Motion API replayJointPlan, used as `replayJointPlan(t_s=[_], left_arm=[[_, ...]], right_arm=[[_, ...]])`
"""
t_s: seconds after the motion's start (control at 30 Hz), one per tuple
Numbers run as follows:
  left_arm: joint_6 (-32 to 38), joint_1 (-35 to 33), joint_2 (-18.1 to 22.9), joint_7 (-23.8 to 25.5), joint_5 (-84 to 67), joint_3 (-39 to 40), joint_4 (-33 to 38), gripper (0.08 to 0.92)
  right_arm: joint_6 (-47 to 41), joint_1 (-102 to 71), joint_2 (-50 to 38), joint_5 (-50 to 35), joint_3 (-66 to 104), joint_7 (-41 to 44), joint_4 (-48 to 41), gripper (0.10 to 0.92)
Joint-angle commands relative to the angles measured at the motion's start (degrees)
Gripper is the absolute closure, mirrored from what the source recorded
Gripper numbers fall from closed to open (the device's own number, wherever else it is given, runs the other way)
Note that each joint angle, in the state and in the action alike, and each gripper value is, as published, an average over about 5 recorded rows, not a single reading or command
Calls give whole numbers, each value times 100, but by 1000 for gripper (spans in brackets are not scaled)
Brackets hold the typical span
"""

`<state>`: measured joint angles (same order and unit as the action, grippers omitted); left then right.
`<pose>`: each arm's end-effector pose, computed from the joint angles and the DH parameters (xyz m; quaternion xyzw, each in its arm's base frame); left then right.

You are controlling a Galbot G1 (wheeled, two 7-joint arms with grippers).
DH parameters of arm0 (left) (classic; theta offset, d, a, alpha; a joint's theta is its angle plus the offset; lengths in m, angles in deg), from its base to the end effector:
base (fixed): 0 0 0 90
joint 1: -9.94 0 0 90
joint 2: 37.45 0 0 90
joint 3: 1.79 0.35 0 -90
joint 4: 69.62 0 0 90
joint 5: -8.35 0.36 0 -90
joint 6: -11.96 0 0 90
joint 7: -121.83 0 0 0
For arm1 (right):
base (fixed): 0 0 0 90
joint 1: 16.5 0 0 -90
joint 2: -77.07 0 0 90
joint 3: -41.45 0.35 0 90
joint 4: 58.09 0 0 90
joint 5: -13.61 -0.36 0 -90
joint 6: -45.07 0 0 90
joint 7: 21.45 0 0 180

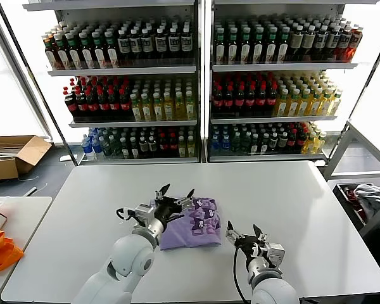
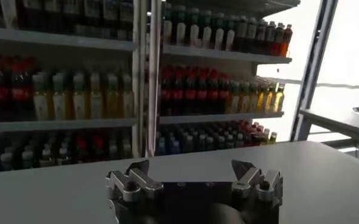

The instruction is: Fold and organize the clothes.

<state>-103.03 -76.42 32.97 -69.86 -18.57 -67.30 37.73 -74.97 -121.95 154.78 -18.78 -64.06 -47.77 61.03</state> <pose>0.3296 -0.0529 -0.2559 -0.1676 -0.9773 0.0158 0.1287 0.2418 0.0450 -0.2626 0.0200 -0.9652 -0.1226 0.2301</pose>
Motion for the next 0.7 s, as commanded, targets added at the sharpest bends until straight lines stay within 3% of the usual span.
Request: replayJointPlan(t_s=[0.03,0.43,0.7], left_arm=[[-123,-1114,-268,-323,808,-1347,764,177],[-94,-1378,-288,-312,791,-1649,872,177],[-100,-1387,-243,-309,755,-1611,812,177]], right_arm=[[-215,1047,2,-1271,-847,-384,-679,203],[-138,1068,217,-1429,-720,-676,-1153,254],[-92,1001,220,-1315,-716,-638,-1148,431]])
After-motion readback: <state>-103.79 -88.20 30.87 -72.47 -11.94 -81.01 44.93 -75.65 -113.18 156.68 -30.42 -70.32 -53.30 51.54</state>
